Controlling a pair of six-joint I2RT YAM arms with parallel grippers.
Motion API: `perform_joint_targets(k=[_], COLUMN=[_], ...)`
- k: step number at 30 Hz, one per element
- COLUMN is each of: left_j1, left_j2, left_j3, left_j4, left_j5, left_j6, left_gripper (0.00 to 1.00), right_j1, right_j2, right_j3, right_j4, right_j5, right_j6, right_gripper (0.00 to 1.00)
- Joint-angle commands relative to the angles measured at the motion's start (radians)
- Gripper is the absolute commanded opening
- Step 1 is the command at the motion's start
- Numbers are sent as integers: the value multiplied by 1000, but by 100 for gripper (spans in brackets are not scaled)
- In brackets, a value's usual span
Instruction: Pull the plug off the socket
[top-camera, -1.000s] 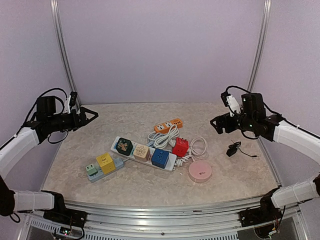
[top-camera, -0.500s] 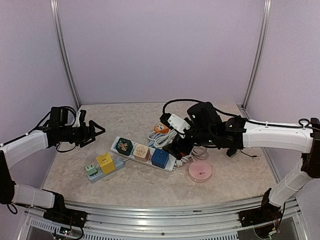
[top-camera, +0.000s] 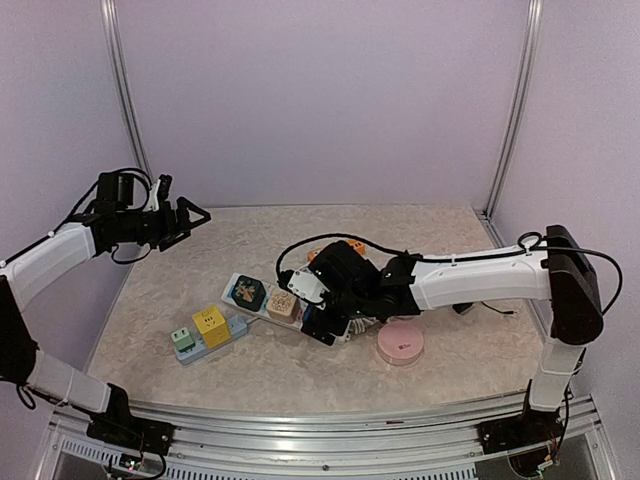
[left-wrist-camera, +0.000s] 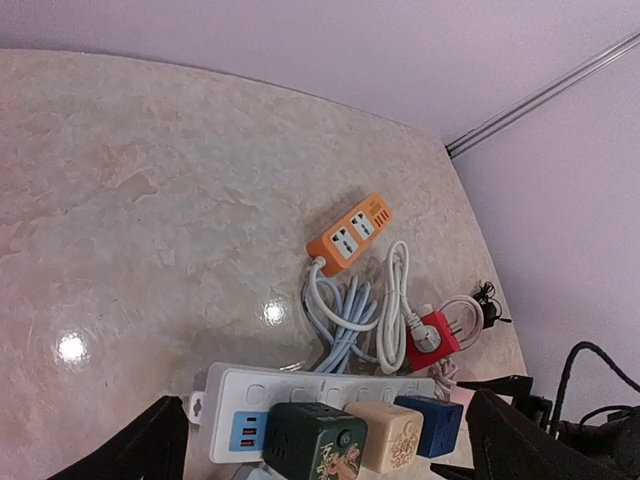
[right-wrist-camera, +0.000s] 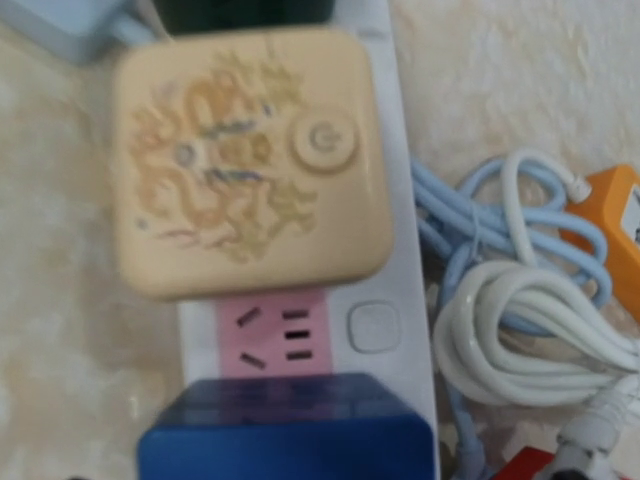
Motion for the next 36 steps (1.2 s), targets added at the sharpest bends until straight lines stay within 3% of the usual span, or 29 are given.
perform_joint_targets(k=[1,8,19,25,29,36], left_j1=[17,50,71,70,70,71], left_j2=[53,42,19,62,104,229], left_j3=[125,113,96,104,103,97], left_j4=[-36,-17,-29,-50,-52,-62], left_j5=[9,0,13,66,106,163], left_j6=[69,97,109,114,99,59], left_gripper=[95,96,97,98,99,97], right_j1=[1,1,-23,-52,-73,-118], right_j2=[52,124,149,104,79,3], right_j3=[50,94,116,72,45,-50], right_j4=[-67,-123,-116,-52,-8,121], right_j5=[45,62,-10,-105,-143,-228], right_j6=[-14,11,53,52,71,134], right_gripper=[100,97,55,26,0,0])
